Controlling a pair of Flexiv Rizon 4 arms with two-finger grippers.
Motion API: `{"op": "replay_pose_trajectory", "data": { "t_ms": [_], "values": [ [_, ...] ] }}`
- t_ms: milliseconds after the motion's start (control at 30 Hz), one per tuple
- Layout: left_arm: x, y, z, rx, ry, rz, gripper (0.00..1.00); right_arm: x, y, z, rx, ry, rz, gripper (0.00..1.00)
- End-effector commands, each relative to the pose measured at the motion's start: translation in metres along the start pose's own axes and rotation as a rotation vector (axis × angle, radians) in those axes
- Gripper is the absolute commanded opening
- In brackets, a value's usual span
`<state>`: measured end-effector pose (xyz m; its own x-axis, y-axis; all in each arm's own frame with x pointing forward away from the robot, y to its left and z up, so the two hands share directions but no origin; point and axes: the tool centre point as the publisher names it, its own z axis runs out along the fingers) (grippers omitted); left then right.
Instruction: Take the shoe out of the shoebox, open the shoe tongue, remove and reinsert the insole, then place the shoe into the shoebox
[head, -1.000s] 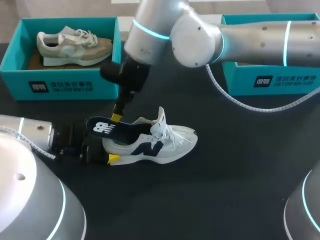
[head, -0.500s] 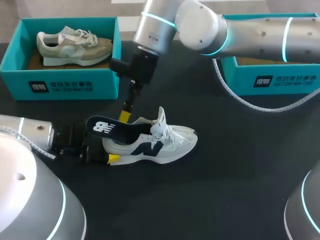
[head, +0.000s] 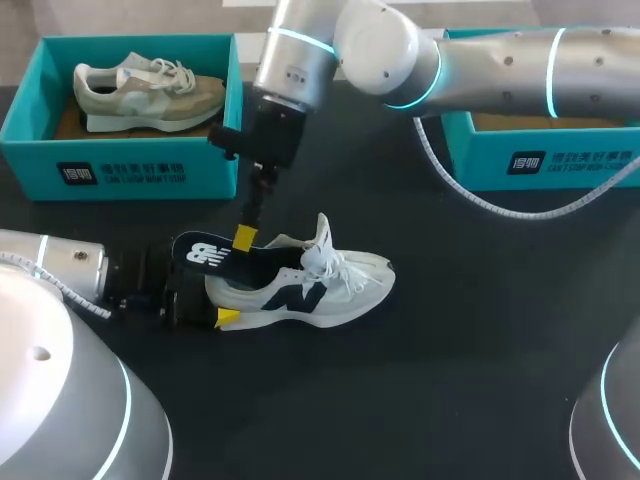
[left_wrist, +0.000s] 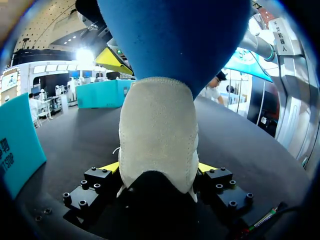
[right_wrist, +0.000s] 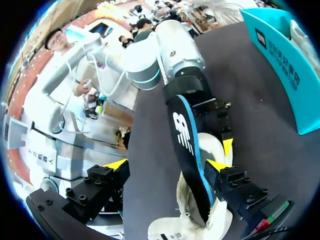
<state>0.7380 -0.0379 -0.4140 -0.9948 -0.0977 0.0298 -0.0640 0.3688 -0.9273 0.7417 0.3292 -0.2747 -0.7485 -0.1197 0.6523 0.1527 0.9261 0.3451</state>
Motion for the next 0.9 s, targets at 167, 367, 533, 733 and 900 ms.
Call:
{"op": "replay_pose_trajectory", "data": {
  "t_ms": [167,367,533,733,900],
  "values": [
    [0.002,0.005,0.005,0.0,0.0,0.0,0.0,-0.019,0.004,0.014,-0.032,0.071,0.006,1.0],
    [0.002,0.005,0.005,0.0,0.0,0.0,0.0,-0.021,0.005,0.022,-0.034,0.117,-0.016,0.68],
    [0.002,0.005,0.005,0.0,0.0,0.0,0.0,-0.017,0.003,0.026,-0.034,0.135,-0.022,0.48],
    [0.002,0.005,0.005,0.0,0.0,0.0,0.0,-0.017,0.003,0.034,-0.042,0.161,-0.033,0.45],
    [0.002,0.005,0.005,0.0,0.0,0.0,0.0,-0.019,0.003,0.04,-0.046,0.168,-0.035,0.44]
  ]
}}
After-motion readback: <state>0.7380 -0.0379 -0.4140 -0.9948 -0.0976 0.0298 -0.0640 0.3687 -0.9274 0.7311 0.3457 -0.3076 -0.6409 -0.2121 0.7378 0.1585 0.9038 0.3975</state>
